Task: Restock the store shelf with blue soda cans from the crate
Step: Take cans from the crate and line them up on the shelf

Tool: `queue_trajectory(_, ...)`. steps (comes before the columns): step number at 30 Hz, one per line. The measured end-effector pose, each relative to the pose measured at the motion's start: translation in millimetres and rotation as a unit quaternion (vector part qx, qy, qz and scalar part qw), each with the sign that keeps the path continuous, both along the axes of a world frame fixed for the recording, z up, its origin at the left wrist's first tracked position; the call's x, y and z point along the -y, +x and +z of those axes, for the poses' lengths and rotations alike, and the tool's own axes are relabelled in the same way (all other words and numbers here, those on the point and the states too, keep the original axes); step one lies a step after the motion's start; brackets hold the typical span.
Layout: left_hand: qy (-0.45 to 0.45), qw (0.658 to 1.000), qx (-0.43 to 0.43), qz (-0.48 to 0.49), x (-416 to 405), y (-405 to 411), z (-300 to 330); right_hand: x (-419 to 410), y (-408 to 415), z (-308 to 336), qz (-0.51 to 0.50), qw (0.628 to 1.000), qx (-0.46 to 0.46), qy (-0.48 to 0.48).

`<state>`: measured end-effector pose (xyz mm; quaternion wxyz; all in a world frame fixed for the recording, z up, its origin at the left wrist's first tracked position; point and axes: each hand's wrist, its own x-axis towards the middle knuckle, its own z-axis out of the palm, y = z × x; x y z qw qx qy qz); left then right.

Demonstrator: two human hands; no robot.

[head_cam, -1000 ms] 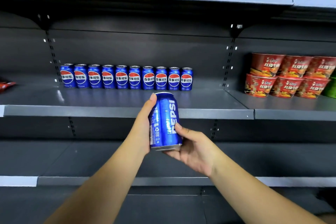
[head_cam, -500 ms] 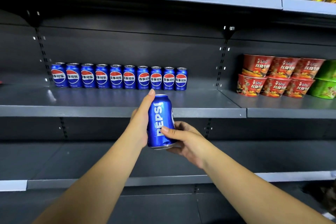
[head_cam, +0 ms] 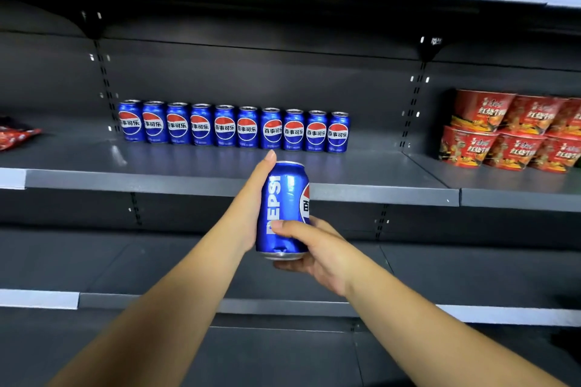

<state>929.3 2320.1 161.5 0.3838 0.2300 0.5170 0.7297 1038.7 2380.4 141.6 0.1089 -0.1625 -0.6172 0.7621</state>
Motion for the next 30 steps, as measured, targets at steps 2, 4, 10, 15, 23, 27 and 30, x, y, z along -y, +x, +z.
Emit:
queue_trajectory(2,0.0,1.0,0.006,0.007,1,-4,-3,1,-5,-2,-0.011,1.0,0.008,-0.016)
queue_trajectory(4,-0.001,1.0,0.018,0.014,1,-7,-6,0,-9,-4,-0.006,1.0,0.023,-0.015)
queue_trajectory(10,-0.013,0.999,0.029,0.024,2,-9,-18,-5,-16,-14,0.007,0.997,0.061,-0.038)
queue_trajectory(15,-0.026,0.999,0.03,0.027,8,-17,-27,3,-23,-26,0.013,0.996,0.065,-0.056)
queue_trajectory(23,-0.026,0.999,0.017,0.026,4,-12,-25,2,-17,-25,-0.005,0.998,0.046,-0.031)
queue_trajectory(27,-0.021,0.995,0.003,0.094,2,-6,-27,4,-12,-22,-0.02,0.999,0.036,0.004)
queue_trajectory(30,-0.021,0.991,0.001,0.129,4,-1,-29,5,-9,-22,-0.018,0.999,0.042,0.025)
